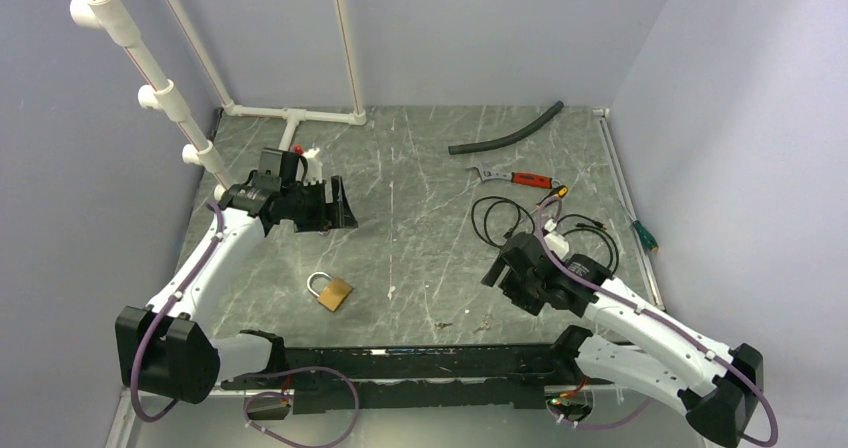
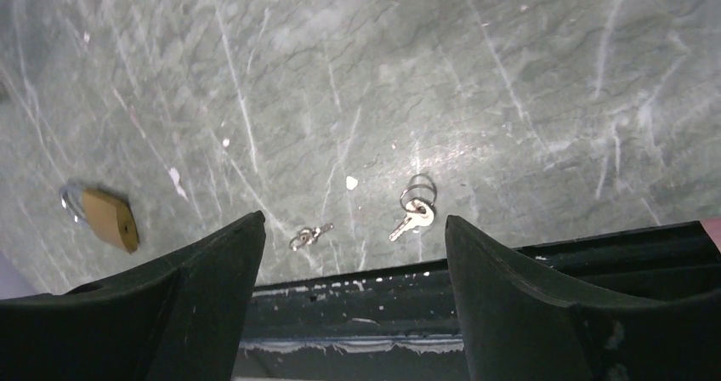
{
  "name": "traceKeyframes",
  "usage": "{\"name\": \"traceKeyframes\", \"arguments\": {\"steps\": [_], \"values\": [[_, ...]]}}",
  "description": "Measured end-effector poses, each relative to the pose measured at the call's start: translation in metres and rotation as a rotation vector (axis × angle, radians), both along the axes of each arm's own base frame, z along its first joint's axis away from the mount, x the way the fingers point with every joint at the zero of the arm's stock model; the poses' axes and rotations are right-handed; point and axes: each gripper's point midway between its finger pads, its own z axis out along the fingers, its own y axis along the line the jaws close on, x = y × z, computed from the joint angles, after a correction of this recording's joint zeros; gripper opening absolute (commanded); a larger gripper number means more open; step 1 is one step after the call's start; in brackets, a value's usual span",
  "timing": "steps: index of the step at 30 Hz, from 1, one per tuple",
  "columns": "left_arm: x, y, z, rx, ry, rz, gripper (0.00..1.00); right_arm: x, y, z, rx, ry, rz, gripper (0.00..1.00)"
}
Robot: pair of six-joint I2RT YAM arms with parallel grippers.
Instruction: Unlock with the key
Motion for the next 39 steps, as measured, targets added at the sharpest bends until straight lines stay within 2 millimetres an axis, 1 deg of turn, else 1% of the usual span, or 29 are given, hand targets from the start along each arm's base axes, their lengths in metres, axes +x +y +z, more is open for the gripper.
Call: {"name": "traceKeyframes", "arguments": {"steps": [2,3,4,7,9,12,15,18,24,26,29,31,33,36,39], "values": [[0.001,0.001,0.000,0.007,-0.002,0.005,0.81,0.001,-0.005,-0.002,-0.010,0.003,-0.060,0.78],[0.001,0.002,-0.001,0.010,-0.003,0.007,0.81,0.001,-0.007,-0.004,-0.021,0.012,-0.085,0.76],[0.001,0.002,-0.001,0.013,-0.004,0.010,0.81,0.000,-0.011,-0.007,-0.046,0.034,-0.112,0.71],[0.002,0.004,0.000,0.021,-0.013,0.018,0.81,0.000,-0.017,-0.014,-0.129,0.100,-0.173,0.69],[0.002,0.005,0.002,0.020,-0.019,0.018,0.81,0.002,-0.015,-0.021,-0.176,0.138,-0.183,0.68],[0.001,0.005,0.003,0.019,-0.021,0.018,0.81,-0.001,-0.009,-0.037,-0.237,0.200,-0.166,0.68],[0.001,0.005,0.003,0.019,-0.021,0.018,0.81,-0.009,-0.002,-0.056,-0.294,0.262,-0.132,0.68],[0.001,0.004,0.003,0.018,-0.020,0.020,0.80,-0.017,0.006,-0.066,-0.327,0.288,-0.095,0.66],[0.001,0.004,0.003,0.015,-0.018,0.025,0.79,-0.027,0.018,-0.080,-0.356,0.318,-0.051,0.51],[0.001,0.004,0.003,0.012,-0.015,0.030,0.79,-0.028,0.020,-0.082,-0.356,0.319,-0.050,0.48],[0.001,0.005,0.004,0.010,-0.014,0.033,0.79,-0.028,0.023,-0.082,-0.339,0.308,-0.058,0.38],[0.001,0.005,0.004,0.009,-0.015,0.034,0.79,-0.030,0.020,-0.086,-0.328,0.302,-0.066,0.31],[0.000,0.005,0.005,0.009,-0.019,0.035,0.79,-0.033,0.016,-0.090,-0.325,0.301,-0.072,0.30],[0.001,0.006,0.005,0.013,-0.020,0.041,0.79,-0.033,0.016,-0.090,-0.301,0.289,-0.073,0.30],[0.001,0.007,0.005,0.017,-0.019,0.045,0.77,-0.033,0.016,-0.091,-0.294,0.285,-0.072,0.23]]}}
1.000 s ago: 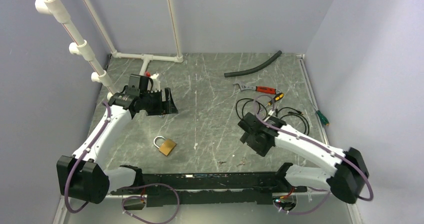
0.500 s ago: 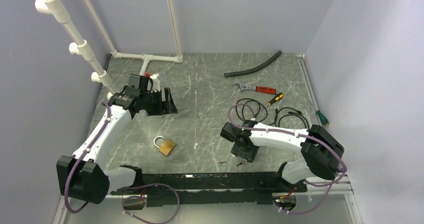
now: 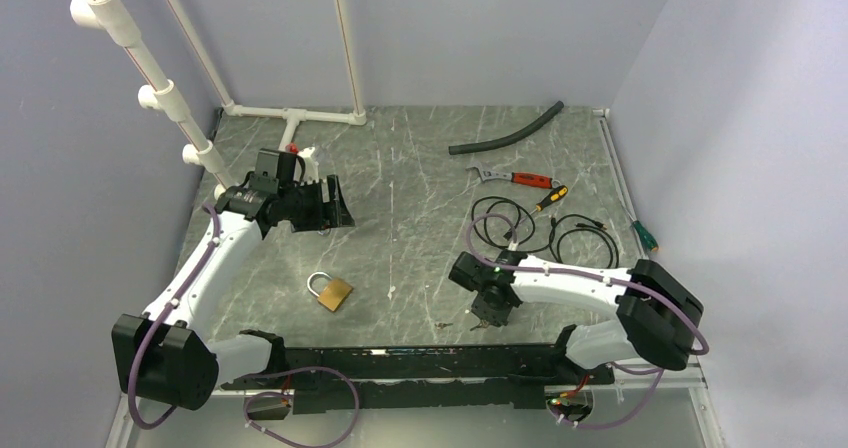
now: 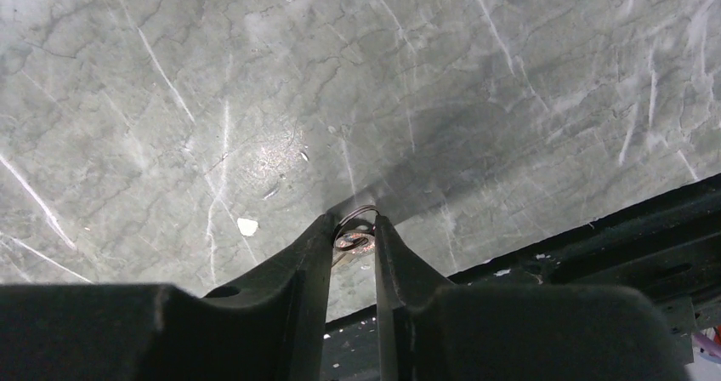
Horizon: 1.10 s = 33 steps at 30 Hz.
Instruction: Unlock with the key
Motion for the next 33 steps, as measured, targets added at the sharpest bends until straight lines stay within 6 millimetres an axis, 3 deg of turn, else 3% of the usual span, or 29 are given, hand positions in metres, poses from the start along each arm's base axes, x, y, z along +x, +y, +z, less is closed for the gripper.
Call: {"name": "traceKeyframes", "arguments": {"steps": [5,11,23,33], "values": [[0.001,0.003,-0.001,0.013,-0.001,0.010,0.77,0.000,0.000,0.000,0.023,-0.015,0.000,0.20],[0.002,0.004,-0.001,0.021,-0.007,0.018,0.74,0.001,0.000,0.001,0.039,-0.032,0.009,0.00],[0.001,-0.002,0.009,-0.025,-0.046,-0.001,0.73,0.012,-0.015,0.020,0.068,-0.169,0.018,0.00],[-0.008,-0.044,0.022,-0.223,-0.090,-0.082,0.67,0.027,-0.013,0.049,0.090,-0.261,0.014,0.00]]}}
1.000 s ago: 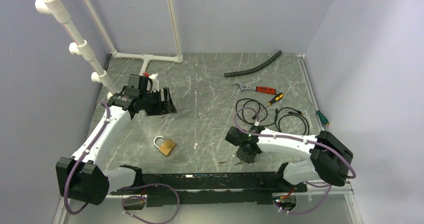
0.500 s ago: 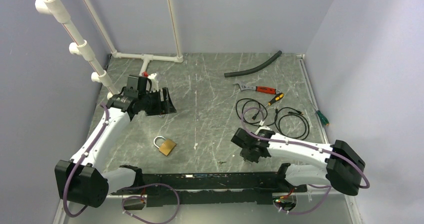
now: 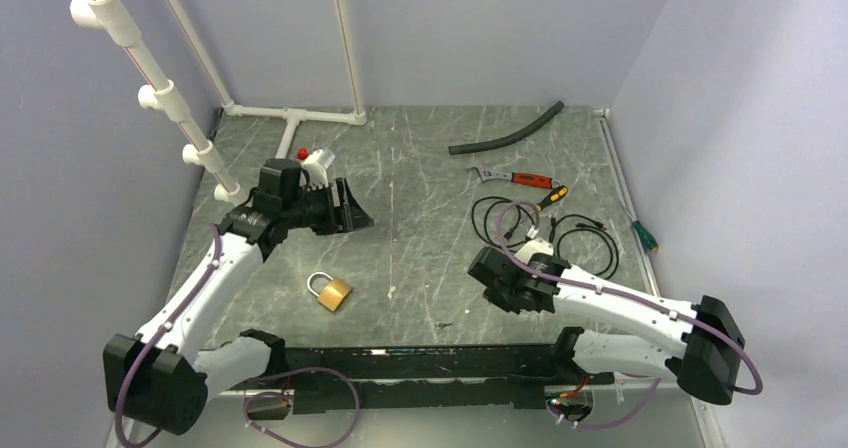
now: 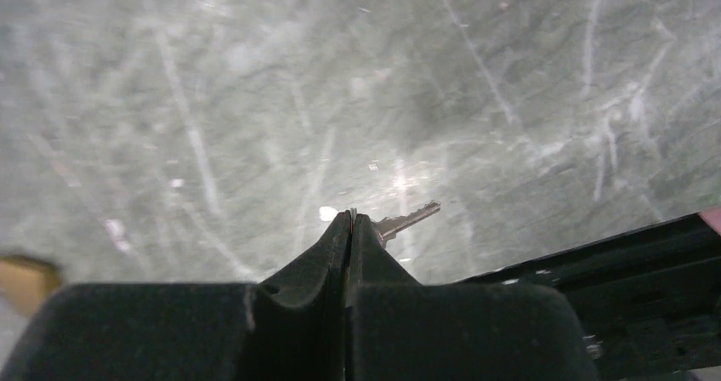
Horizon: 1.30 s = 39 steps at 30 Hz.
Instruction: Unlock with the key
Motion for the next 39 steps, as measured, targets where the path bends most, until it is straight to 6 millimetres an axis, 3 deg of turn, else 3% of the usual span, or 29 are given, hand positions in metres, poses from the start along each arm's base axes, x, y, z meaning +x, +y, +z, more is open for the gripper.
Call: {"name": "traceKeyframes", "arguments": {"steps": [9,17,22,25,32,39], "values": [[-0.016,-0.035,0.038,-0.127,-0.272,-0.043,0.68,0.039,0.030,0.092,0.199,-0.174,-0.166,0.00],[-0.036,-0.100,0.026,-0.134,-0.468,-0.191,0.68,0.059,0.036,0.164,0.430,-0.290,-0.340,0.00],[-0.060,-0.142,0.024,-0.166,-0.663,-0.336,0.59,0.067,0.035,0.204,0.547,-0.346,-0.417,0.00],[-0.072,-0.161,0.022,-0.176,-0.740,-0.401,0.57,0.065,0.030,0.215,0.601,-0.360,-0.446,0.00],[-0.075,-0.199,0.033,-0.199,-0.957,-0.408,0.52,0.067,0.025,0.224,0.664,-0.376,-0.515,0.00],[-0.075,-0.220,0.048,-0.264,-1.157,-0.388,0.45,0.067,0.025,0.225,0.687,-0.372,-0.541,0.00]]}}
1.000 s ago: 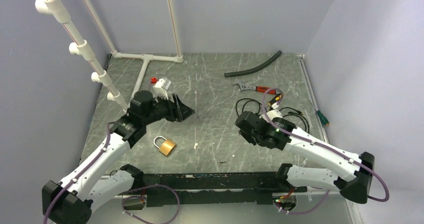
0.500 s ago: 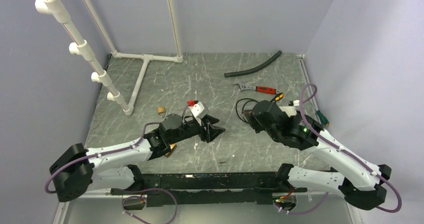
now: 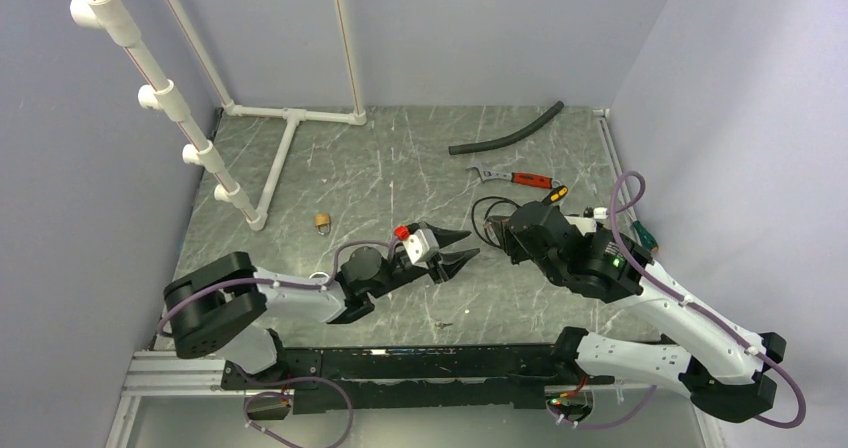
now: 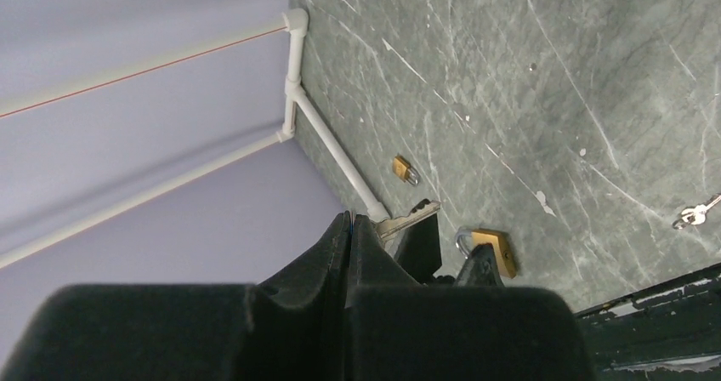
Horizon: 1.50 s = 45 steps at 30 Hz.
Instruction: Unlock with the key
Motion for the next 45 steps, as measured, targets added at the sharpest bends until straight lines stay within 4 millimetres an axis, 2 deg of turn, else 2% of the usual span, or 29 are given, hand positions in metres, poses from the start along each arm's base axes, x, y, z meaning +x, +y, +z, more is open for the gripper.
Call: {"name": "traceKeyframes", "arguments": {"steps": [5,9,18,24,31,36,39,45], "values": [[0.003,-0.004,0.004,-0.032,-0.080,0.012,0.45,0.000,0.001,0.001,0.009,-0.001,-0.003,0.00],[0.006,-0.006,0.009,-0.048,-0.128,0.024,0.40,0.001,0.001,0.002,0.014,-0.004,-0.004,0.00],[0.011,-0.014,0.026,-0.085,-0.178,0.035,0.39,0.003,0.011,0.009,0.071,-0.025,0.013,0.00],[0.012,-0.016,0.021,-0.082,-0.172,0.036,0.31,0.005,0.015,0.013,0.084,-0.034,0.021,0.00],[0.016,-0.014,0.025,-0.098,-0.174,0.061,0.32,0.005,0.021,0.012,0.093,-0.031,0.040,0.00],[0.018,-0.012,0.026,-0.102,-0.177,0.072,0.16,0.006,0.024,0.011,0.096,-0.031,0.046,0.00],[0.019,-0.012,0.025,-0.099,-0.177,0.077,0.00,0.006,0.025,0.012,0.095,-0.033,0.049,0.00],[0.027,-0.007,0.024,-0.072,-0.172,0.119,0.00,0.005,0.022,0.012,0.093,-0.042,0.052,0.00]]}}
